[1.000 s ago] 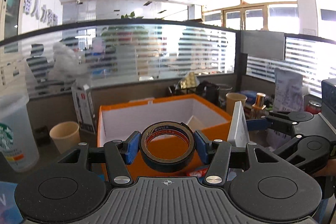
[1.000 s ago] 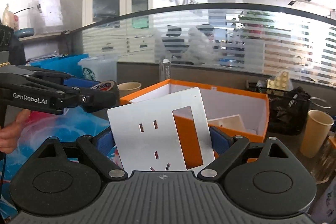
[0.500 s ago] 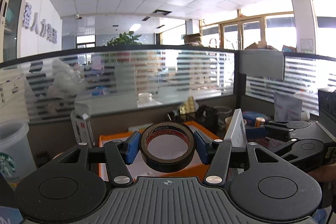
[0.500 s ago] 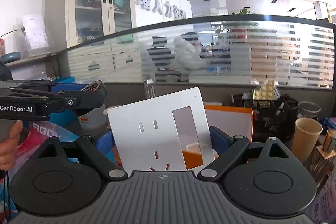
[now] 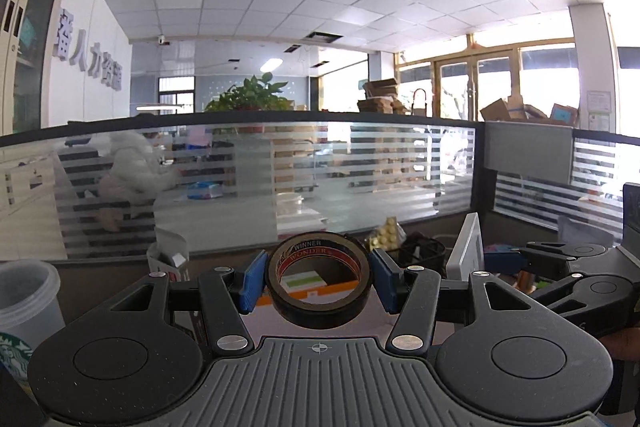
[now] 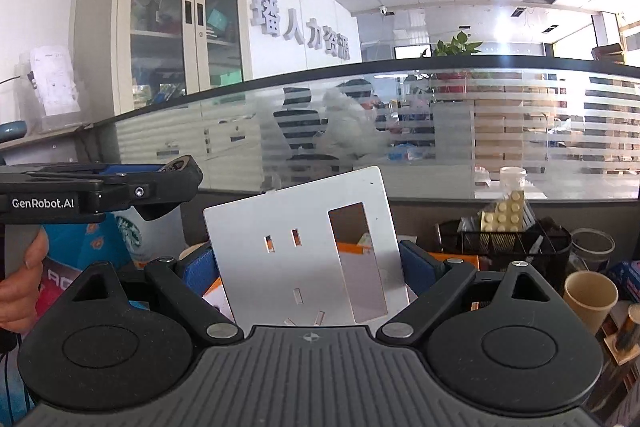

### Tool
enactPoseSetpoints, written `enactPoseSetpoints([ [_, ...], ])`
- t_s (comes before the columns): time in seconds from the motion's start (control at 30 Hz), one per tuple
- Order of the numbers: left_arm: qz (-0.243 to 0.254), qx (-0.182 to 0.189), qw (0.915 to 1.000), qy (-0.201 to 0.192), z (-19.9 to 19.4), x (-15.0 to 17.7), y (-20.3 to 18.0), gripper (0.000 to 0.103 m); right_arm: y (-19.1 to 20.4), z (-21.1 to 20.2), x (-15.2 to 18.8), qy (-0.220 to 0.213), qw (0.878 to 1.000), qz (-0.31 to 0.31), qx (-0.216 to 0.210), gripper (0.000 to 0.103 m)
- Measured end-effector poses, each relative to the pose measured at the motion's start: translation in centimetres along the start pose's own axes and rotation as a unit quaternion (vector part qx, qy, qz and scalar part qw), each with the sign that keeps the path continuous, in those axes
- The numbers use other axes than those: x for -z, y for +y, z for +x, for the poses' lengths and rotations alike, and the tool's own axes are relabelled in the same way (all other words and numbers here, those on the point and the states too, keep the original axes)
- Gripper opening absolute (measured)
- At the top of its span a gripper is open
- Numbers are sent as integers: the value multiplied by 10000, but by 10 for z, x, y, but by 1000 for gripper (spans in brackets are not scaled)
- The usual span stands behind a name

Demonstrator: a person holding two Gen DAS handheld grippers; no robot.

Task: Organize rigid objects
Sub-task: 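Carry the tape roll and switch plate over the orange box with both tools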

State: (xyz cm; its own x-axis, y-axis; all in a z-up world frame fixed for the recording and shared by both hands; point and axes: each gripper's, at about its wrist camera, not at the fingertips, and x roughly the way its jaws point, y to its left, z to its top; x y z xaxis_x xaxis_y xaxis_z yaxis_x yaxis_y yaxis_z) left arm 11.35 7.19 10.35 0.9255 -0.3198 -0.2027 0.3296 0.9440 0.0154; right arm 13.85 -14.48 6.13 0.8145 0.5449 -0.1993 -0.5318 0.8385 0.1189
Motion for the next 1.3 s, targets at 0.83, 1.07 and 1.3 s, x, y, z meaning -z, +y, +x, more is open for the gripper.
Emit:
enactPoseSetpoints([
  [0.83, -424, -488, 9915, 1132, 93, 67, 38, 54, -18, 110, 28, 1056, 9941, 155, 175, 91],
  [1.07, -497, -543, 9882, 1346, 103, 82, 42, 54, -14, 121, 41, 1381, 9899, 49, 306, 91],
  [1.3, -451, -570, 9857, 1520, 110, 91, 41, 54, -6, 125, 50, 1579, 9855, -261, 565, 91],
])
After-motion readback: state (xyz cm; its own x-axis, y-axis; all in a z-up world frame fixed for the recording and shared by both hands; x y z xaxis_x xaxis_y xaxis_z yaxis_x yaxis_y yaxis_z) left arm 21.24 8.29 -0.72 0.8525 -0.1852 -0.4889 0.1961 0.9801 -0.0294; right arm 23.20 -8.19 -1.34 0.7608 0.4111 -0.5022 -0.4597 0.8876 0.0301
